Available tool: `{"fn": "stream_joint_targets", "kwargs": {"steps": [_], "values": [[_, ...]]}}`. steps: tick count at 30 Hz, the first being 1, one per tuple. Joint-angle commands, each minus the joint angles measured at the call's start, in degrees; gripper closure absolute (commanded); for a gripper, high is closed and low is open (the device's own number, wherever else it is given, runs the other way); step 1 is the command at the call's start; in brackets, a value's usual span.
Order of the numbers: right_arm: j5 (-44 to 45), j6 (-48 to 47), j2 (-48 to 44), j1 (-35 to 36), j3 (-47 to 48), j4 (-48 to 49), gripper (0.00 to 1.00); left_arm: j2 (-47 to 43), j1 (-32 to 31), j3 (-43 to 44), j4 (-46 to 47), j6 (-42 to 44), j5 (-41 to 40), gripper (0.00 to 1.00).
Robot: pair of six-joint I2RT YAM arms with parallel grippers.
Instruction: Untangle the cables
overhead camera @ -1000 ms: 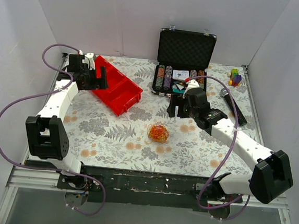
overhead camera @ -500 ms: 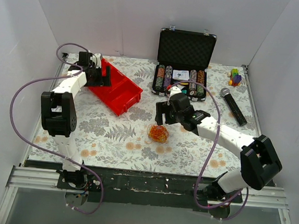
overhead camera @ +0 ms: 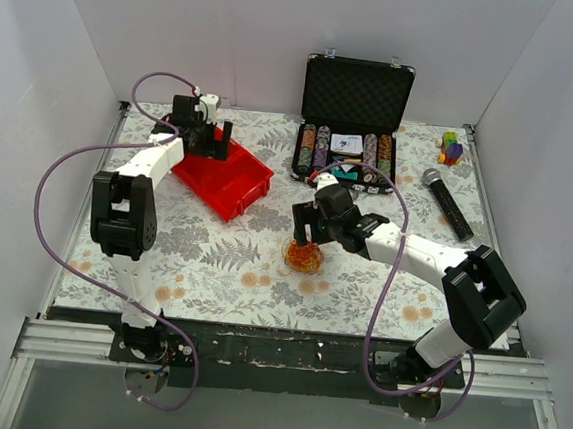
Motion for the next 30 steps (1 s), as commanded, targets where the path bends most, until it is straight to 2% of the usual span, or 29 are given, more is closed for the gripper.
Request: {"fn": "stream_joint_targets", "kwargs": {"steps": [1,10,11,16,19,26,30], "values": [[0.8,-0.2,-0.3,0.2,-2.1,2.6,0.10,-3.2,1.0,4.0,3.1,6.1,-4.7,0.02],[-0.1,0.9,-1.2,0.2,-5.8,3.3,0.11,3.7,5.0,8.1,3.5,12.9,-5.9,0.02],[-0.2,1.0,-1.5,0.2,-6.2,3.3,0.11,4.7,7.1,8.3,2.9,13.9,-5.4,0.02],[-0.9,1.9,-2.5,0.1,-7.5,3.2,0.13,6.6,7.1,5.2,2.1,15.7,-4.4,0.02],[-1.3,2.4,-3.4,0.2,-8.7,3.5,0.14,6.2,7.1,3.1,3.5,14.6,-4.8,0.06],[-2.0,3.6,-5.8,0.5,-11.6,4.7,0.19,2.8,7.1,-2.3,4.0,13.0,-1.6,0.28],[-3.1,4.0,-6.9,0.5,-13.1,5.4,0.31,0.2,6.4,-7.6,4.0,12.4,-0.8,0.41]]}}
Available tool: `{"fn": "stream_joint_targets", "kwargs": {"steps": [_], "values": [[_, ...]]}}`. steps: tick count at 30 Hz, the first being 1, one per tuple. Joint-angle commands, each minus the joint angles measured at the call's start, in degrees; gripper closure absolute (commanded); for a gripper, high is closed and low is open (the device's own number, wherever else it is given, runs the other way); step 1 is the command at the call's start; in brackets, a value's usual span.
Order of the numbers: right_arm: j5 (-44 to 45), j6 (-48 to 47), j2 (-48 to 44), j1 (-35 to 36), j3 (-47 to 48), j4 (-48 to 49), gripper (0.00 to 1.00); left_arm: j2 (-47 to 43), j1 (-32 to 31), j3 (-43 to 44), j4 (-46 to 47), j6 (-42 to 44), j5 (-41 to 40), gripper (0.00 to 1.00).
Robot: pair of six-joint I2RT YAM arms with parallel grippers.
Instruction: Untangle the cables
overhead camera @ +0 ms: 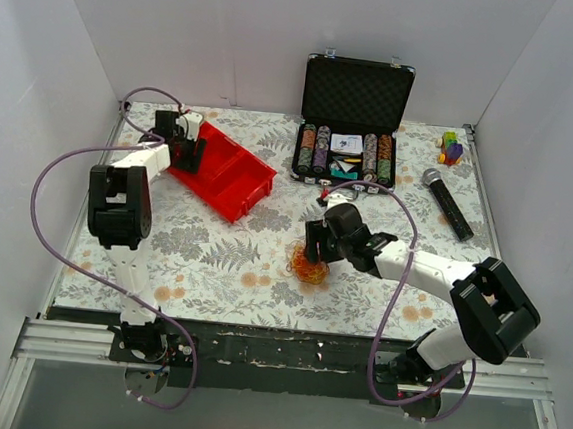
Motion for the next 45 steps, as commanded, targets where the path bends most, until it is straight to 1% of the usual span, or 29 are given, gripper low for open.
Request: {"fn": "stream_joint_targets", "kwargs": {"steps": [1,3,4,8,11,13,17,21,25,28,30,33,38,43,45], "values": [[-1.6,0.9,-2.4,0.5,-2.3,1.1,0.32,-7.0,-0.9,-6.1,-1.0,-1.4,2.3,0.42],[-1.8,1.2,-3.1,0.6,-3.4,1.6,0.34,-8.9,-1.0,-9.2,-1.0,-2.1,2.3,0.44],[-2.0,1.3,-3.6,0.6,-4.0,1.8,0.35,-10.1,-2.9,-11.3,-1.0,-2.5,2.5,0.44],[-3.0,2.4,-5.1,1.0,-6.4,2.1,0.37,-16.6,-5.5,-20.1,-0.3,-3.7,3.4,0.44],[-3.7,2.8,-6.0,1.2,-8.1,4.6,0.39,-20.8,-7.4,-25.8,0.3,-4.0,3.2,0.44],[-4.0,3.0,-6.3,1.3,-8.6,4.8,0.41,-22.8,-8.6,-28.1,0.1,-4.4,3.2,0.45],[-4.3,3.4,-6.9,1.7,-9.1,4.9,0.42,-26.7,-9.8,-32.5,0.2,-3.9,2.2,0.50],[-4.7,3.4,-7.4,1.9,-9.0,5.1,0.43,-30.2,-9.9,-36.3,0.3,-3.6,1.5,0.50],[-5.0,3.5,-7.4,2.4,-8.9,5.1,0.44,-32.7,-12.8,-37.3,-0.7,-7.0,0.9,0.51],[-4.0,4.4,-7.3,3.3,-8.9,4.2,0.46,-33.3,-14.0,-35.4,-1.3,-14.2,0.4,0.55],[-2.5,5.2,-7.6,4.3,-9.4,3.0,0.46,-32.0,-15.0,-33.2,-3.1,-18.0,0.4,0.59],[-0.4,6.6,-9.2,5.4,-11.0,1.2,0.46,-29.3,-16.4,-30.9,-5.4,-23.1,-0.7,0.62],[-0.5,8.3,-13.2,6.2,-14.2,1.6,0.46,-26.4,-20.3,-30.2,-5.9,-26.1,-0.8,0.62],[-2.7,7.1,-13.1,7.0,-14.0,2.0,0.47,-25.0,-24.1,-28.7,-7.0,-27.8,0.6,0.60],[-4.6,5.8,-12.7,8.0,-13.9,4.4,0.47,-24.6,-24.7,-27.9,-7.9,-28.3,2.0,0.58]]}}
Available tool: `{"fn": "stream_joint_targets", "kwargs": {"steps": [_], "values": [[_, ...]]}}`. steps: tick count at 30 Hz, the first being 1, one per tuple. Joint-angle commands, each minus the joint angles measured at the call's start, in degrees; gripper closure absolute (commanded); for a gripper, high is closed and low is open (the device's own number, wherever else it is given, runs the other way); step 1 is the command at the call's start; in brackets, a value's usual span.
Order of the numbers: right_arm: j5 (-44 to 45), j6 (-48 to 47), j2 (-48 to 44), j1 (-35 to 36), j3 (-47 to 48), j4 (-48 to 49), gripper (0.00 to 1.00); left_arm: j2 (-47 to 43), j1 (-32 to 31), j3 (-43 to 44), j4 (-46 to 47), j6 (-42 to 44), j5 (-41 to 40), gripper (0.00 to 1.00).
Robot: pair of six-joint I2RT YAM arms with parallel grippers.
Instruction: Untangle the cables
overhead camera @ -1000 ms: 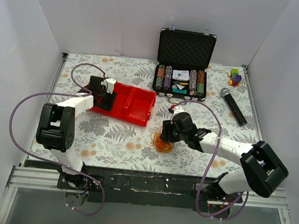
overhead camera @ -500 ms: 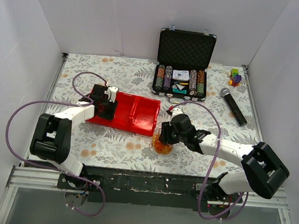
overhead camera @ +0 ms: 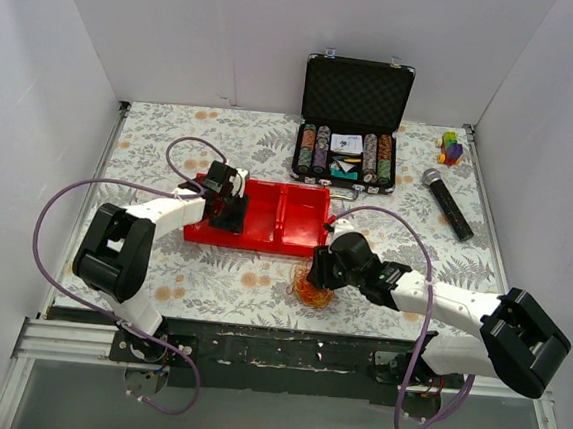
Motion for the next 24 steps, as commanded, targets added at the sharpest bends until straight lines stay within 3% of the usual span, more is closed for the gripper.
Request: {"fn": "stream_joint_targets", "kwargs": {"steps": [1,3,7,8,12,18,21,24], "values": [[-4.1,-2.2,0.5,2.1,-0.1,1.4,0.48,0.1,-2.0,3.3,-2.7,-2.8,3.5,0.56],[-5.1,-3.6,0.7,2.9,0.0,2.8,0.48,-0.7,-1.9,4.0,-3.6,-2.2,3.3,0.46],[-8.0,-6.5,1.4,3.8,1.0,4.5,0.48,-3.1,-1.8,5.2,-6.6,1.6,3.2,0.05],[-8.5,-7.2,1.4,3.9,1.2,5.0,0.48,-3.9,-1.8,5.5,-7.7,3.2,4.1,0.02],[-10.6,-10.4,0.0,4.5,1.9,7.3,0.51,-6.8,-1.9,8.3,-13.1,10.7,8.2,0.02],[-13.6,-15.7,-3.1,5.0,2.8,11.4,0.54,-10.5,-1.8,9.8,-20.3,20.1,23.2,0.02],[-14.0,-17.9,-2.3,5.0,4.9,12.5,0.54,-12.5,-1.9,8.7,-21.0,22.9,32.0,0.02],[-16.8,-19.3,-0.4,5.1,7.9,13.1,0.54,-14.7,-3.0,7.3,-20.0,25.7,35.3,0.02]]}}
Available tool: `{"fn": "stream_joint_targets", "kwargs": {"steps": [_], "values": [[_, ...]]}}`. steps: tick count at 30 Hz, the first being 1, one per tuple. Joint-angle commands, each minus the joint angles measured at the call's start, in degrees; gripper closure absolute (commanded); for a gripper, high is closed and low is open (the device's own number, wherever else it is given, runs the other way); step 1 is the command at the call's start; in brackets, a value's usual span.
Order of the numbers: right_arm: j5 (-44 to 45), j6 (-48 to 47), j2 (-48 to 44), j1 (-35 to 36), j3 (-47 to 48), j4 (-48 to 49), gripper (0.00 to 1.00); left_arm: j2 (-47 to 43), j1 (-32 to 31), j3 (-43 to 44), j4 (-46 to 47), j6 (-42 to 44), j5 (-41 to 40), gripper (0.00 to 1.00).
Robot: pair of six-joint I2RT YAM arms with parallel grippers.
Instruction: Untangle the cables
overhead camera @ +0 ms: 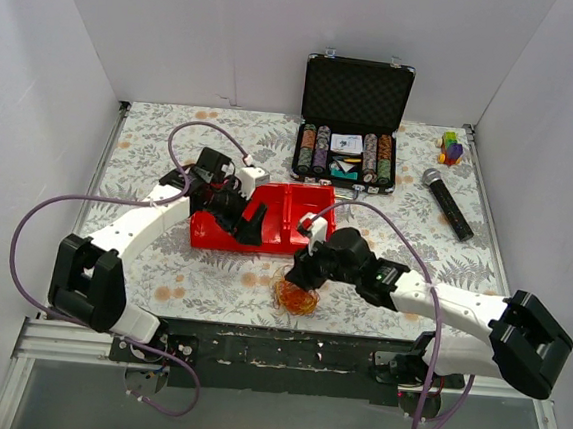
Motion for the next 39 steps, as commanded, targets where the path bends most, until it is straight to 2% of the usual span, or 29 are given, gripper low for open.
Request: {"fn": "stream_joint_targets", "kwargs": {"steps": [1,3,8,9,12,15,17,19,21,25,28,36,39], "values": [[-4.1,-4.0,1.6,0.5,5.8,5.1,0.54,-4.7,-1.6,-0.6,-1.5,7.1,11.1,0.02],[-4.6,-4.1,2.3,0.5,6.4,4.8,0.57,-5.1,-2.0,-0.9,-1.7,9.0,11.3,0.02],[-2.3,-3.4,1.4,0.9,6.2,3.2,0.61,-4.2,-2.5,-2.2,-2.3,10.2,12.7,0.27],[-0.6,-3.0,0.8,0.9,6.1,2.0,0.59,-4.4,-2.8,-2.7,-2.0,10.2,12.8,0.28],[4.2,-1.8,-2.5,0.9,4.2,-1.6,0.41,-6.2,-4.1,-5.2,0.3,9.6,12.5,0.29],[6.8,-0.5,-7.2,0.9,0.8,-3.9,0.33,-7.8,-7.3,-7.9,3.4,6.8,10.5,0.30],[7.2,0.4,-10.8,0.9,-1.7,-4.8,0.30,-7.4,-9.1,-9.2,5.5,3.4,9.7,0.31],[7.1,1.2,-12.0,0.9,-3.1,-5.1,0.30,-7.3,-10.6,-10.5,7.8,1.9,8.2,0.40],[7.1,1.9,-12.0,0.9,-4.2,-4.4,0.30,-6.9,-12.7,-10.8,9.7,2.7,5.4,0.40],[7.2,3.7,-9.7,1.0,-5.3,-2.8,0.34,-2.4,-14.1,-9.4,11.0,3.1,3.1,0.40],[6.3,4.6,-8.3,0.9,-6.1,-1.0,0.41,0.7,-14.7,-9.0,11.8,2.4,3.4,0.40],[5.8,4.7,-5.0,0.9,-7.3,0.7,0.58,3.2,-17.6,-11.8,14.2,4.3,4.9,0.27],[6.1,5.5,-6.0,0.9,-9.6,1.3,0.64,3.0,-18.9,-11.9,13.8,4.6,6.0,0.28]]}}
